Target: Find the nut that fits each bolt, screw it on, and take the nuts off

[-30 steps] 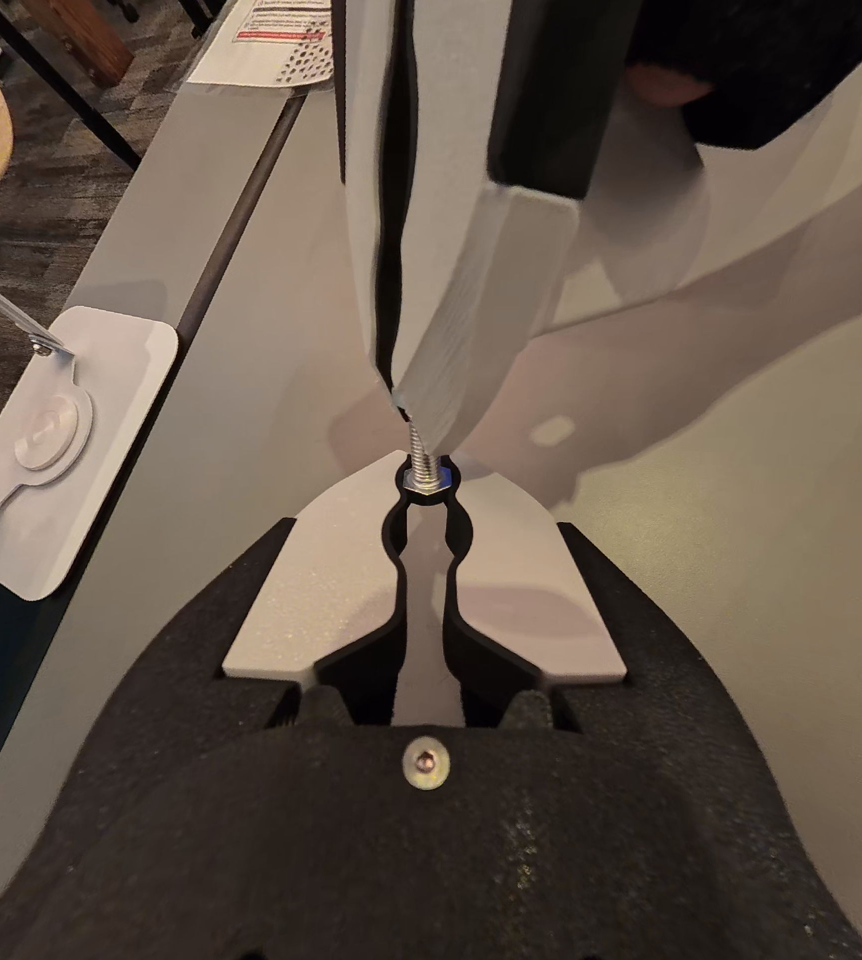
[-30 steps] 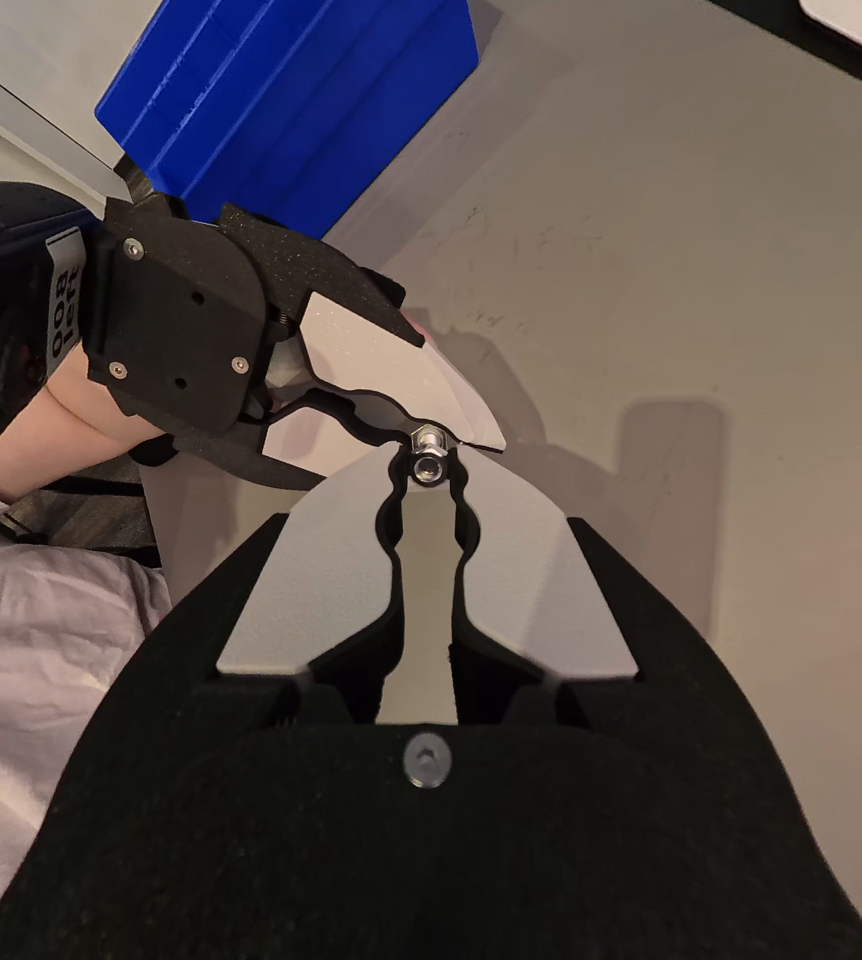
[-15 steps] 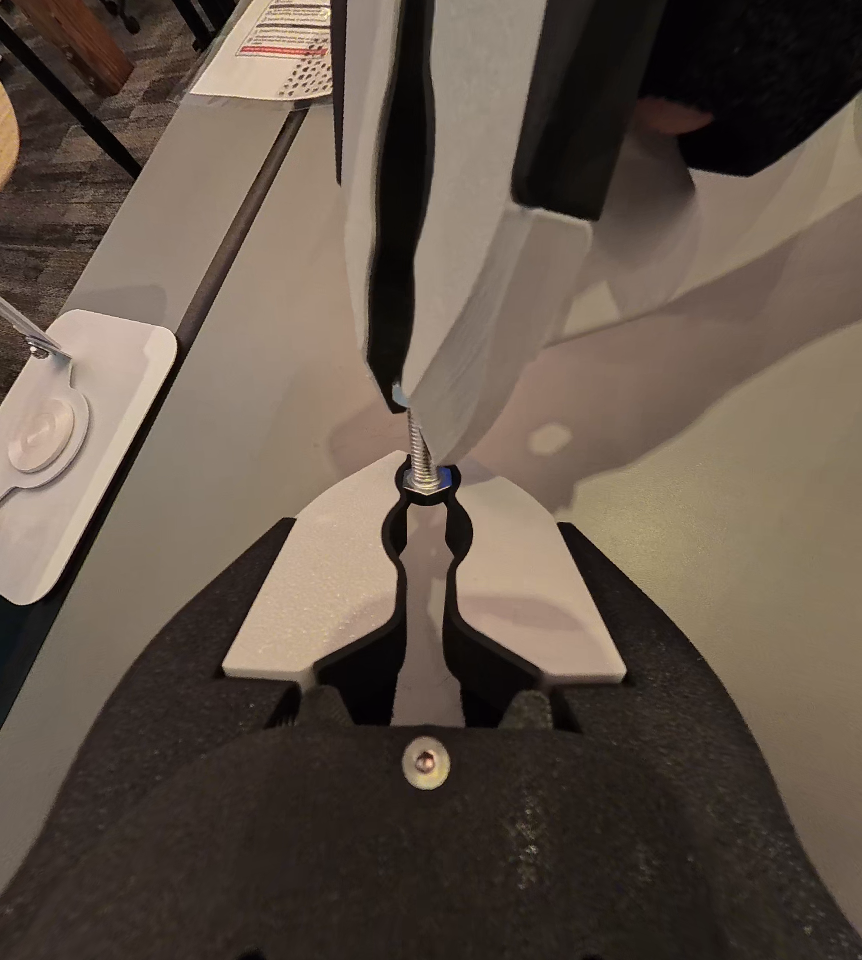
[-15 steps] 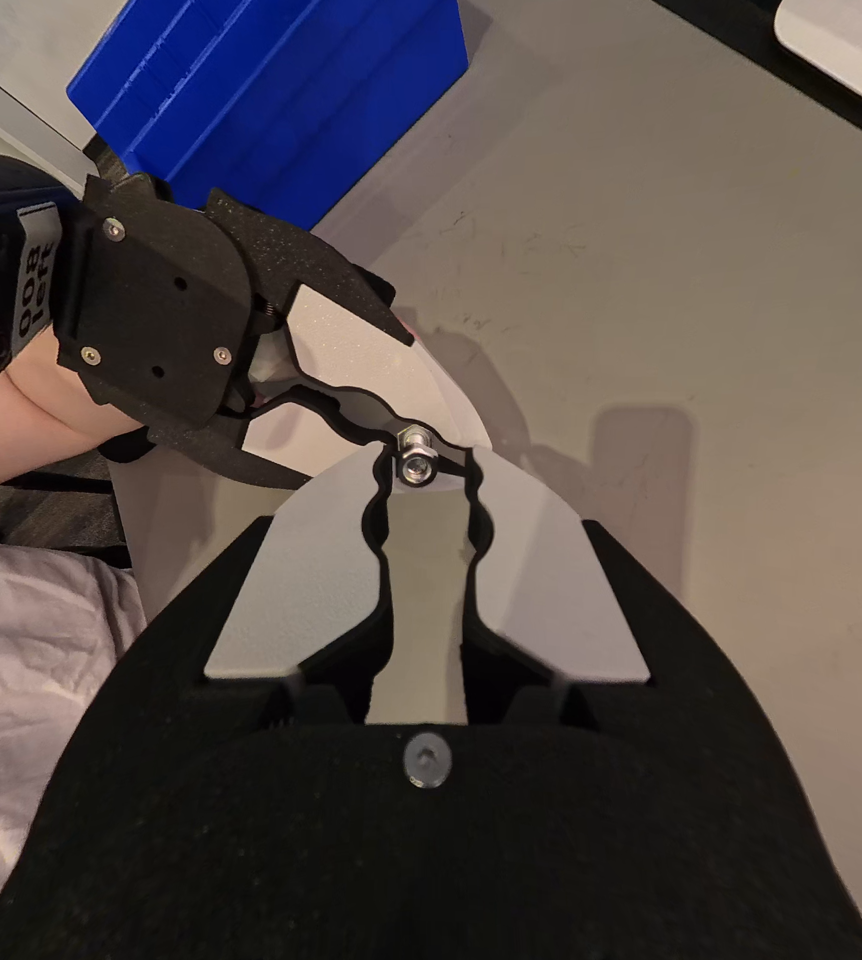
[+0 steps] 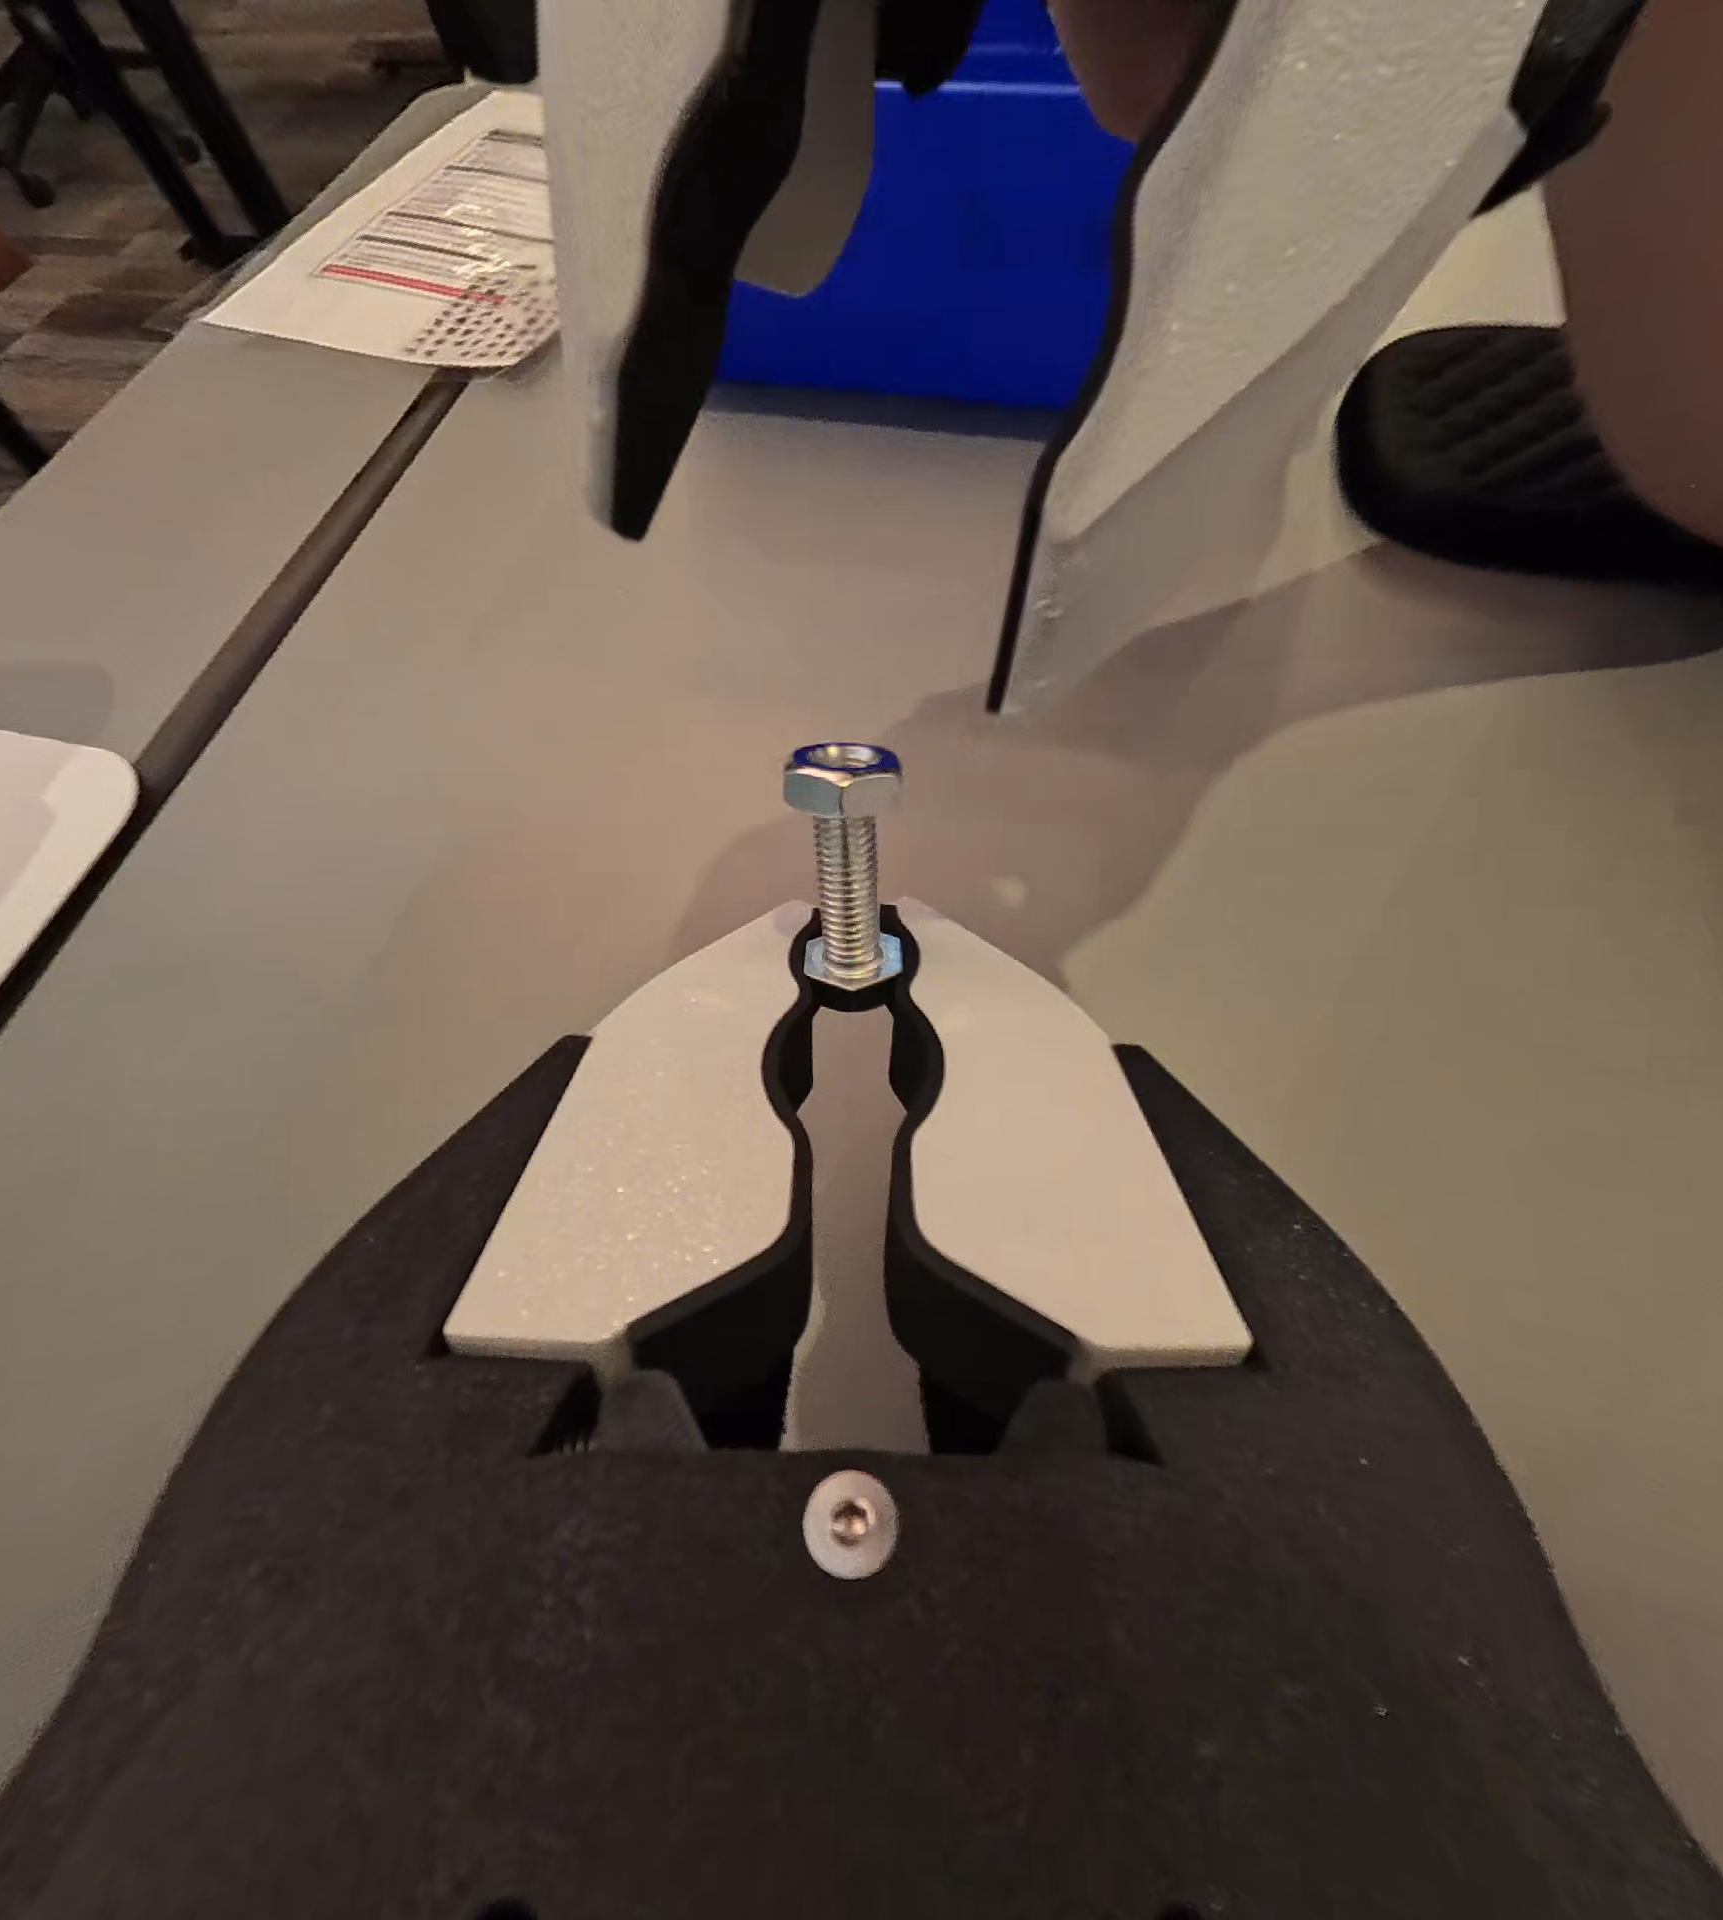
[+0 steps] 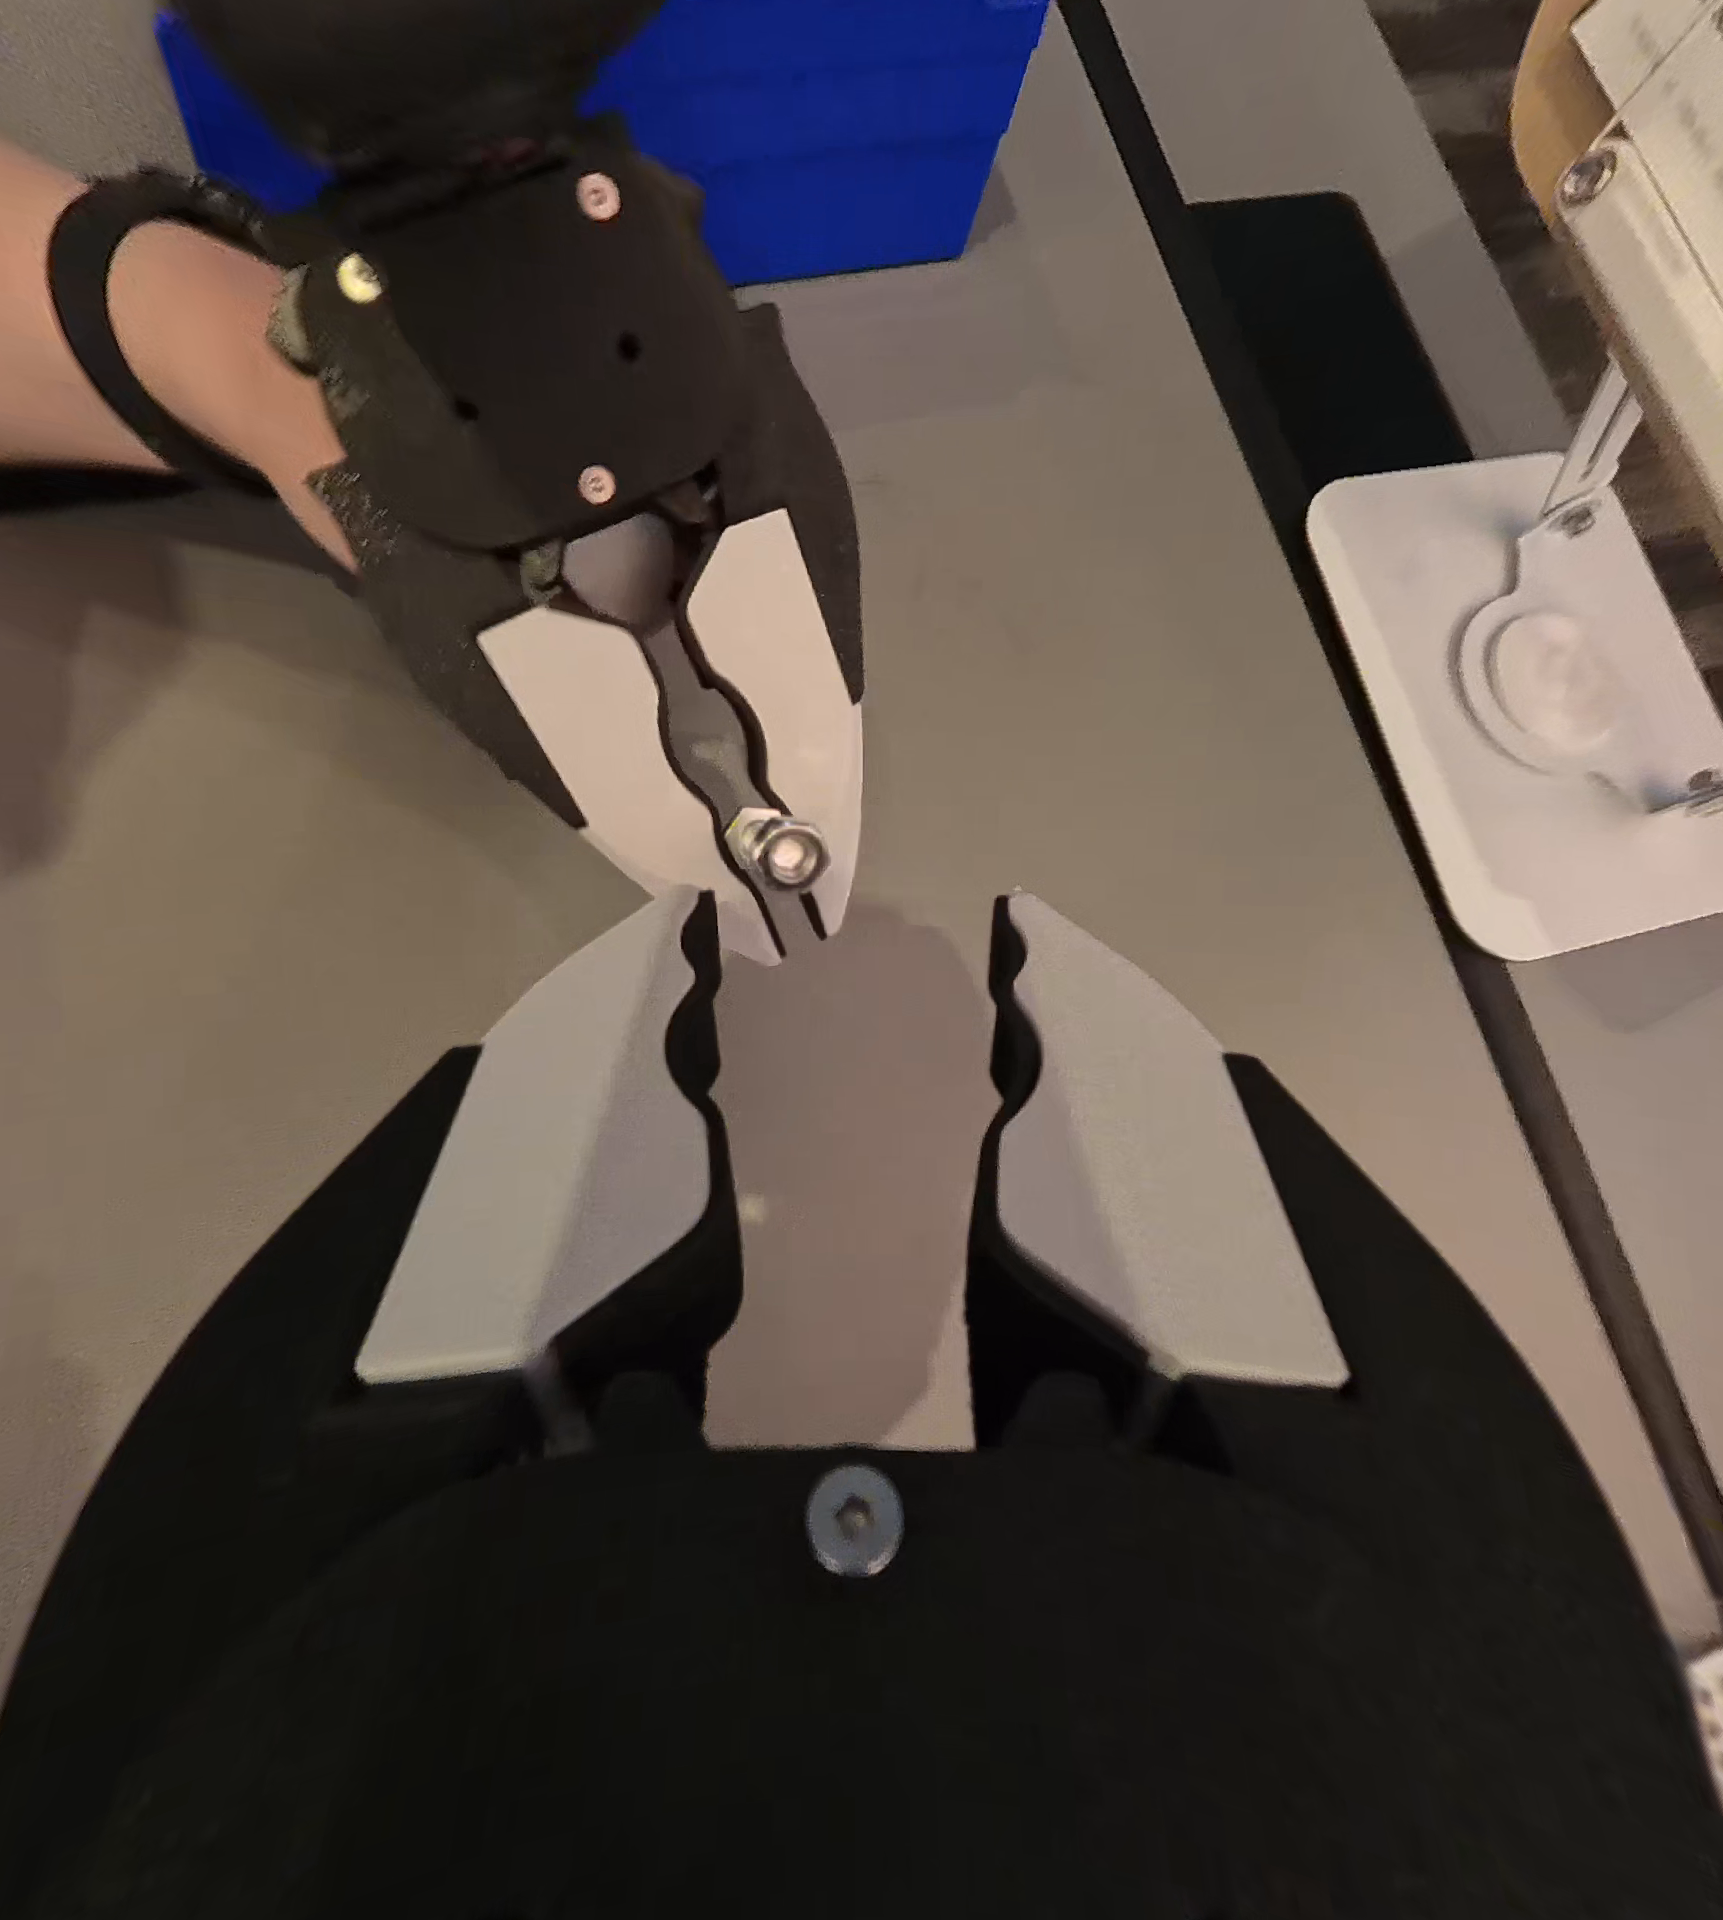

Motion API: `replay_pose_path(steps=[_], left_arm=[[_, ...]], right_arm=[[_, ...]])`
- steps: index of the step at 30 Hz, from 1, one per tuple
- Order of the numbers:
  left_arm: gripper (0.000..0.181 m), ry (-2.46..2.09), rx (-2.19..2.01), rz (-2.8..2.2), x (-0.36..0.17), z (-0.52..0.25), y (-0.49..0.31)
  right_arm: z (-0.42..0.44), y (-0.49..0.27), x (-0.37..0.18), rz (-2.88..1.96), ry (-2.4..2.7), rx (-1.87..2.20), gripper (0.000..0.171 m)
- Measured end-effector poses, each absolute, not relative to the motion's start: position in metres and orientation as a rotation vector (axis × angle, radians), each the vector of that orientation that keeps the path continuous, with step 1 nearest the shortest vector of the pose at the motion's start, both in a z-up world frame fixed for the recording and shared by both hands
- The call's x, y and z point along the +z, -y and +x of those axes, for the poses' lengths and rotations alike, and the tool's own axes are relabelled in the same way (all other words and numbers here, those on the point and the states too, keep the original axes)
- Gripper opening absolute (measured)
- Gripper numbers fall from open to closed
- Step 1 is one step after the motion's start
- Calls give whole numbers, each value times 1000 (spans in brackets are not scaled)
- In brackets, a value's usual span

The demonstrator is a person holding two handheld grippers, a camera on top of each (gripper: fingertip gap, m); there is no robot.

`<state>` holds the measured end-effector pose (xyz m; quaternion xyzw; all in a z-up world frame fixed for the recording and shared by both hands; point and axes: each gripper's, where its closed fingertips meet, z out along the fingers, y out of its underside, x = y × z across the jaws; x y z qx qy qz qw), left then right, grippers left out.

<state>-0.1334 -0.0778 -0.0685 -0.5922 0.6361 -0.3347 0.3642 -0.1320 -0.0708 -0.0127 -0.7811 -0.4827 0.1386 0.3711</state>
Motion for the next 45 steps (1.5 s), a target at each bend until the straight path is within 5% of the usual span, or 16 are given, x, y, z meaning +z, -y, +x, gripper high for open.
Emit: replay_pose_path(steps=[24,45], left_arm=[[9,-1577,-1359,-1124,-32,-128,130],[9,-1581,-1302,-1123,-33,-127,128]], right_arm=[[-158,115,5,-1645,1564,406,19],[-158,116,10,-1695,1494,552,19]])
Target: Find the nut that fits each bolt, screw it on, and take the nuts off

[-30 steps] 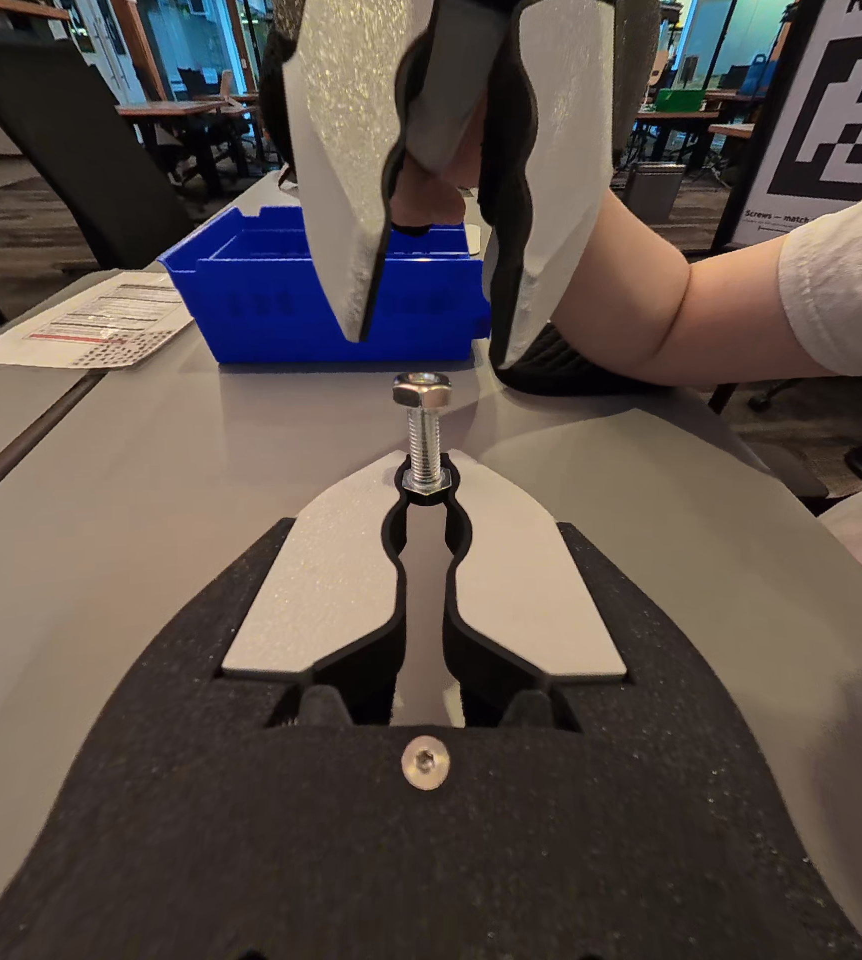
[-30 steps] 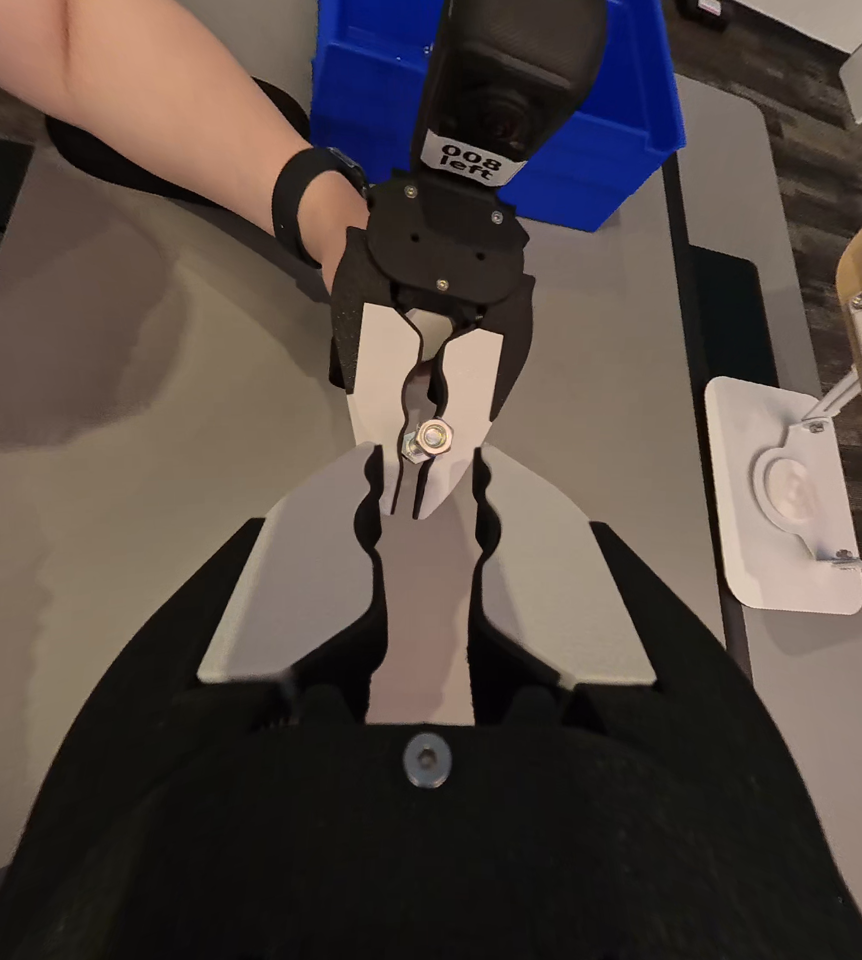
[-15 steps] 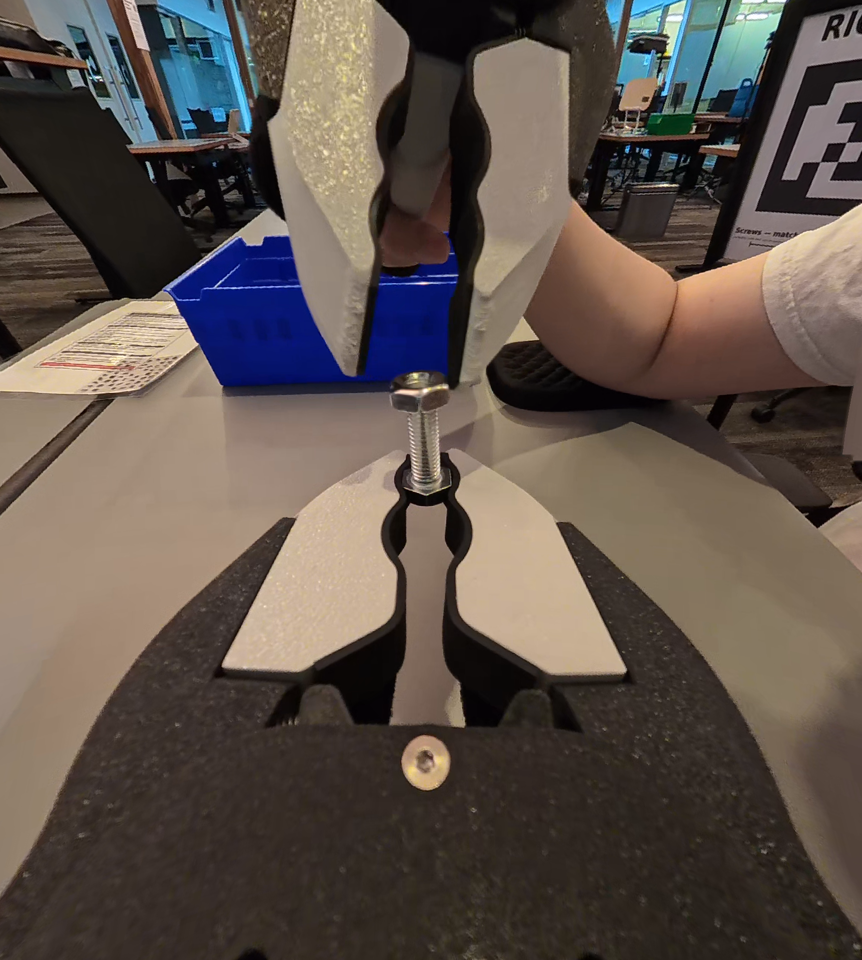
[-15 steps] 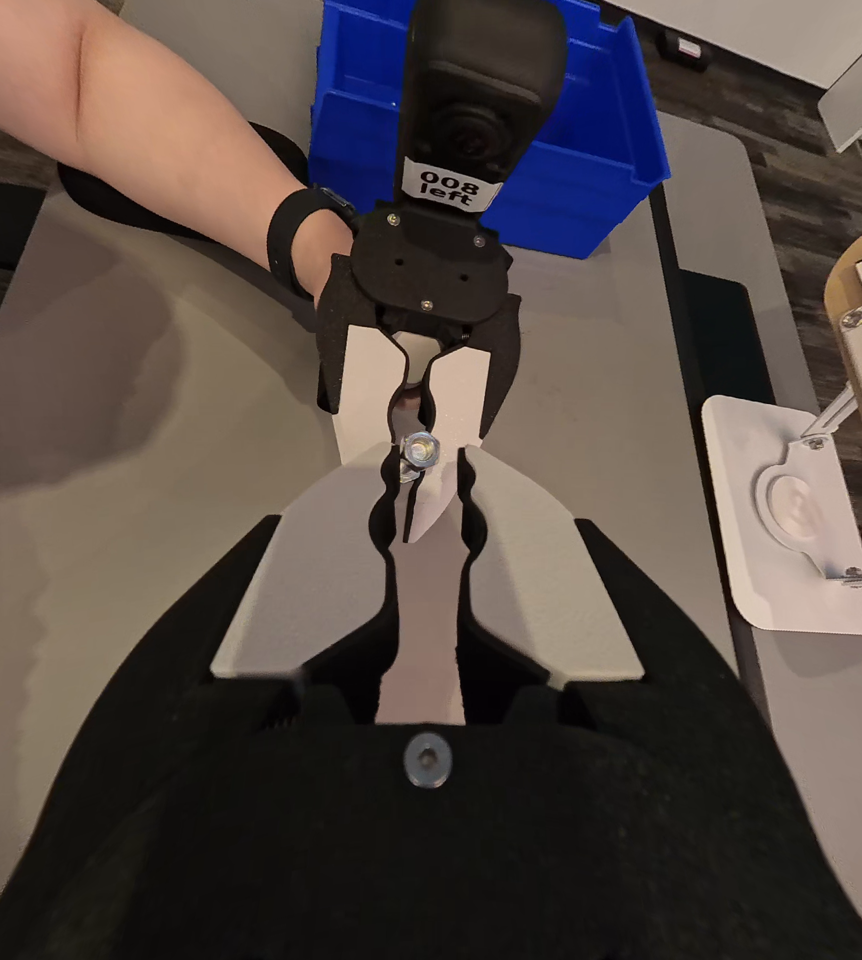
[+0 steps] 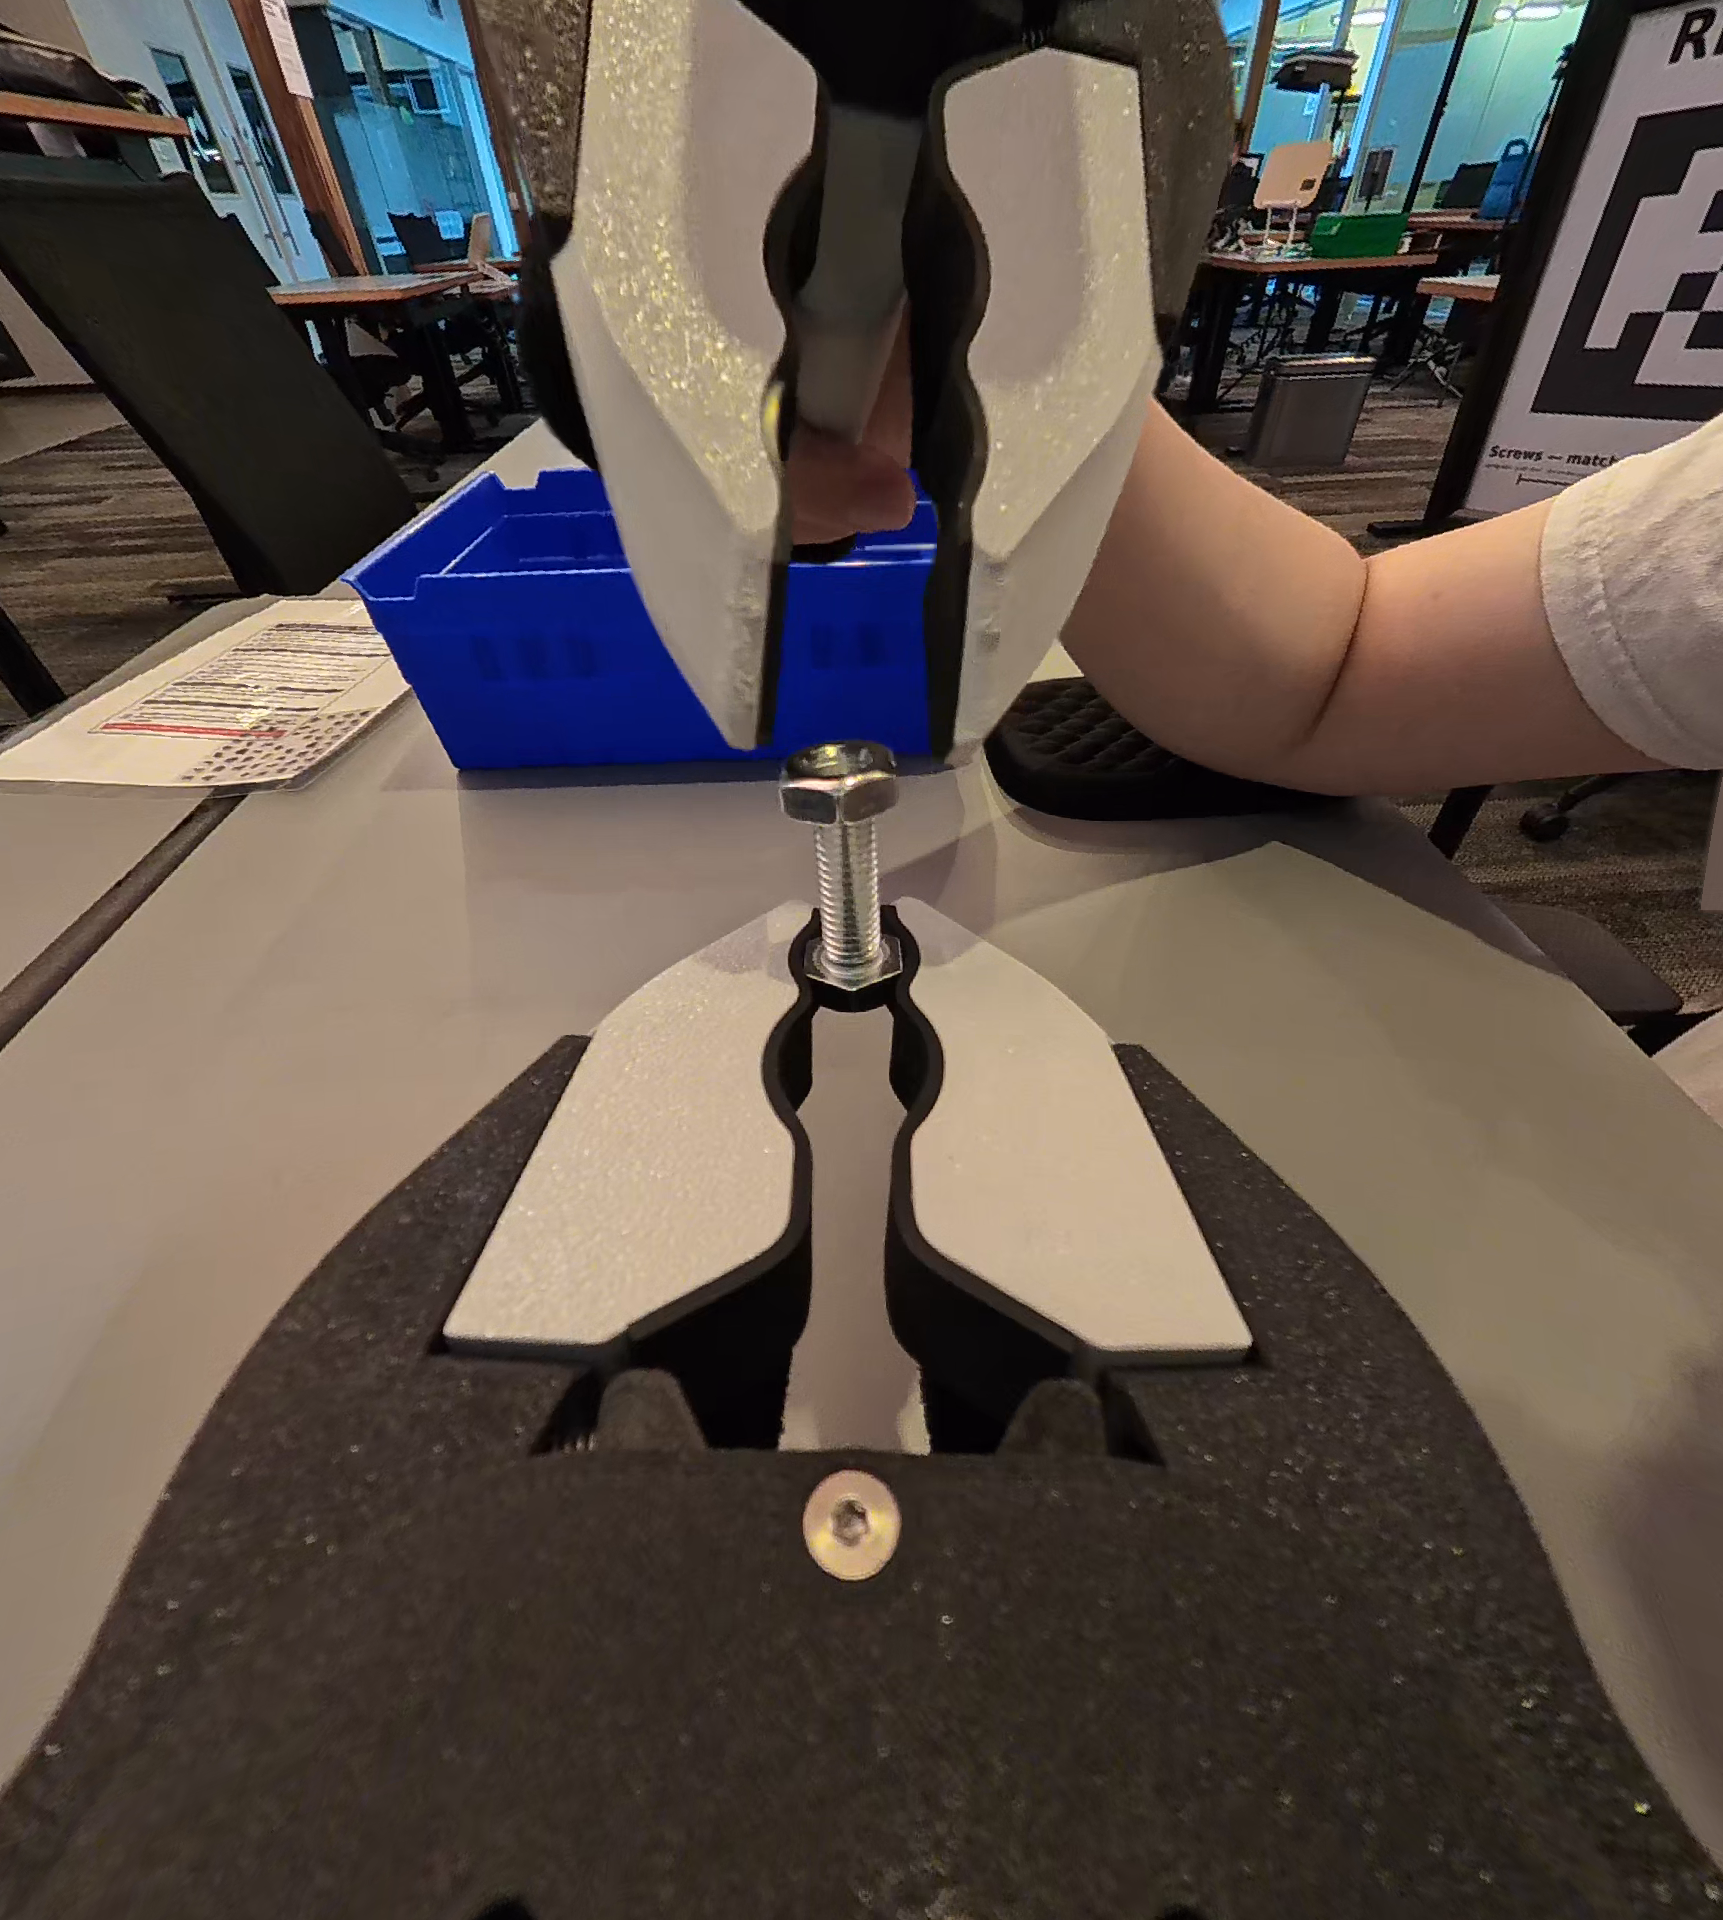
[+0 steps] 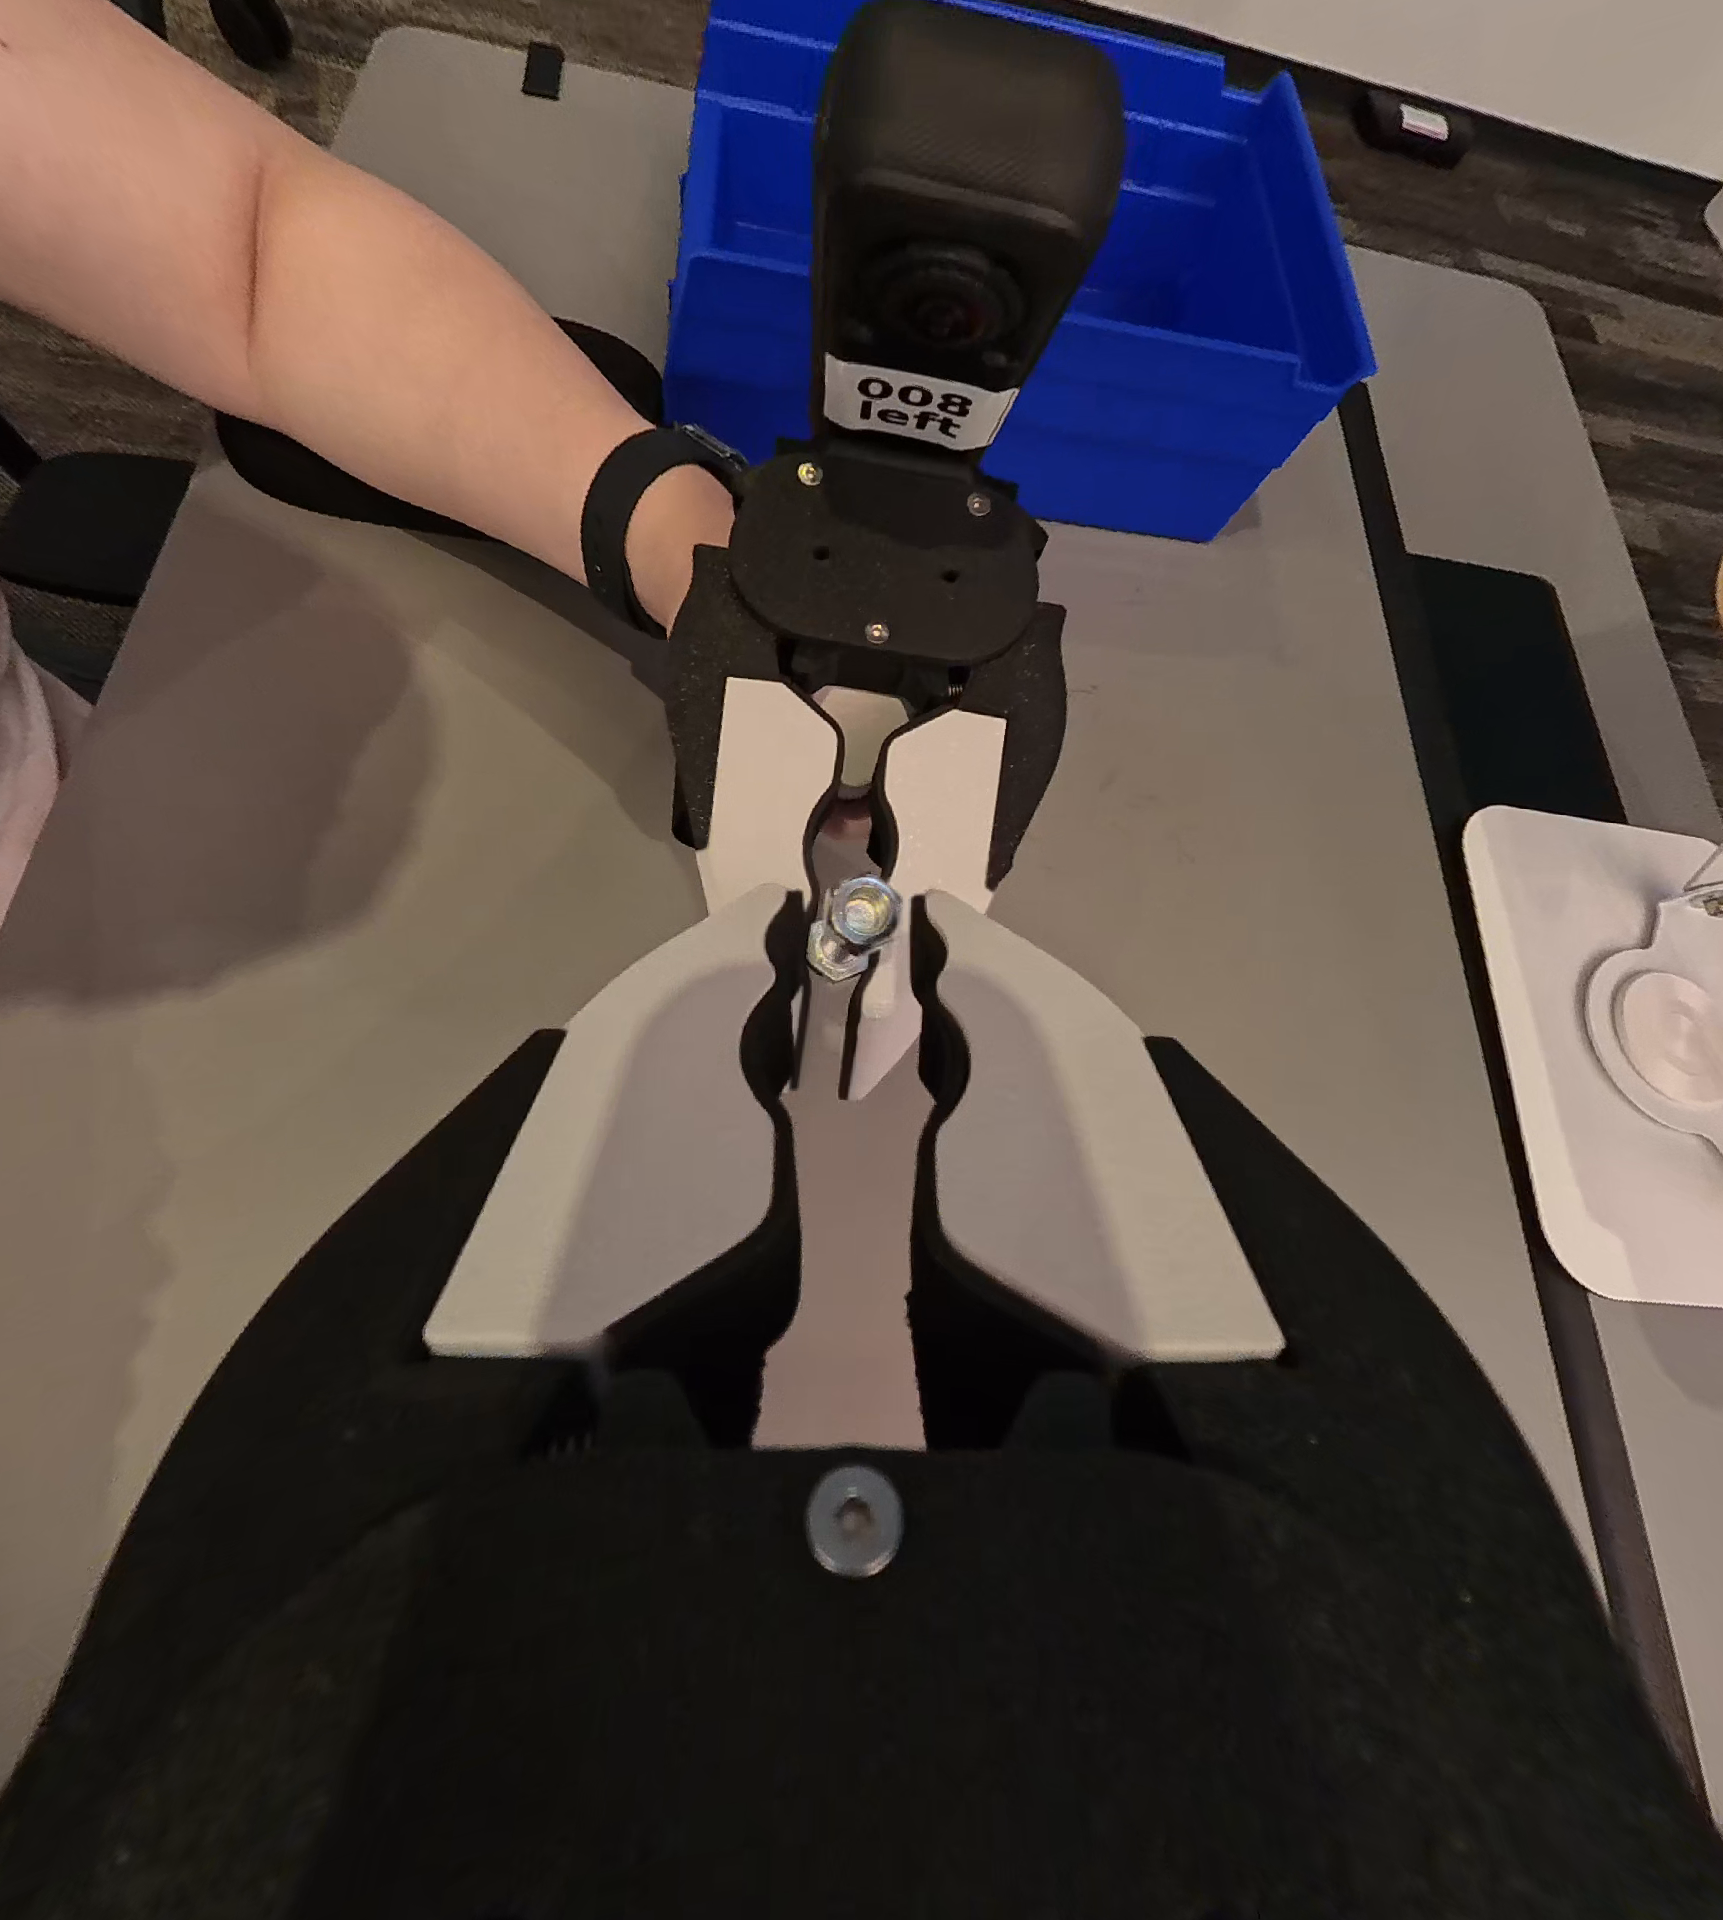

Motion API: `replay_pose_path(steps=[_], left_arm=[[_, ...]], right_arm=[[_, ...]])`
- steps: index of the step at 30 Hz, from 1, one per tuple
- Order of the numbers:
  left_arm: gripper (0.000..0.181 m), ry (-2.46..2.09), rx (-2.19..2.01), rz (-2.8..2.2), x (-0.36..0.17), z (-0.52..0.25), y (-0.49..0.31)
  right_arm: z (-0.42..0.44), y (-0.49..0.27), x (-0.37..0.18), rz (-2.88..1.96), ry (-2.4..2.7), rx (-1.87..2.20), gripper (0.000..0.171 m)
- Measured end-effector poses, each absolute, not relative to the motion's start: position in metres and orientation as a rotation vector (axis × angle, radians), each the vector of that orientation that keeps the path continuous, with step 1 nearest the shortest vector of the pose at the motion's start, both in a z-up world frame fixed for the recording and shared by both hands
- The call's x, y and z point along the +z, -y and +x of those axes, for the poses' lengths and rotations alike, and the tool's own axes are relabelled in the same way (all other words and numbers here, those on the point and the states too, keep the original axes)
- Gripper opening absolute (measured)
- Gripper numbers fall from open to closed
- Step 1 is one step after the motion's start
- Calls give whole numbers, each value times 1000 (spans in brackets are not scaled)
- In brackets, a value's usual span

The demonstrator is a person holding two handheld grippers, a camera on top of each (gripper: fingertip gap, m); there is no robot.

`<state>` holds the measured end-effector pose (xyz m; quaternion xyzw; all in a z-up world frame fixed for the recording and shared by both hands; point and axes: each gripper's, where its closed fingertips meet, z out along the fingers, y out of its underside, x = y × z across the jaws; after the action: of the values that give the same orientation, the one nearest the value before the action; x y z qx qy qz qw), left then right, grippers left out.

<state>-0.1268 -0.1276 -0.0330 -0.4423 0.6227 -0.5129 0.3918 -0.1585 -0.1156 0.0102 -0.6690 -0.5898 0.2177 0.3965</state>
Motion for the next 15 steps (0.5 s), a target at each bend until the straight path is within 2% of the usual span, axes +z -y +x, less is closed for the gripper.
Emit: replay_pose_path(steps=[15], left_arm=[[9,-1562,-1330,-1091,-25,-129,130]], right_arm=[[-162,118,17,-1605,1472,701,21]])
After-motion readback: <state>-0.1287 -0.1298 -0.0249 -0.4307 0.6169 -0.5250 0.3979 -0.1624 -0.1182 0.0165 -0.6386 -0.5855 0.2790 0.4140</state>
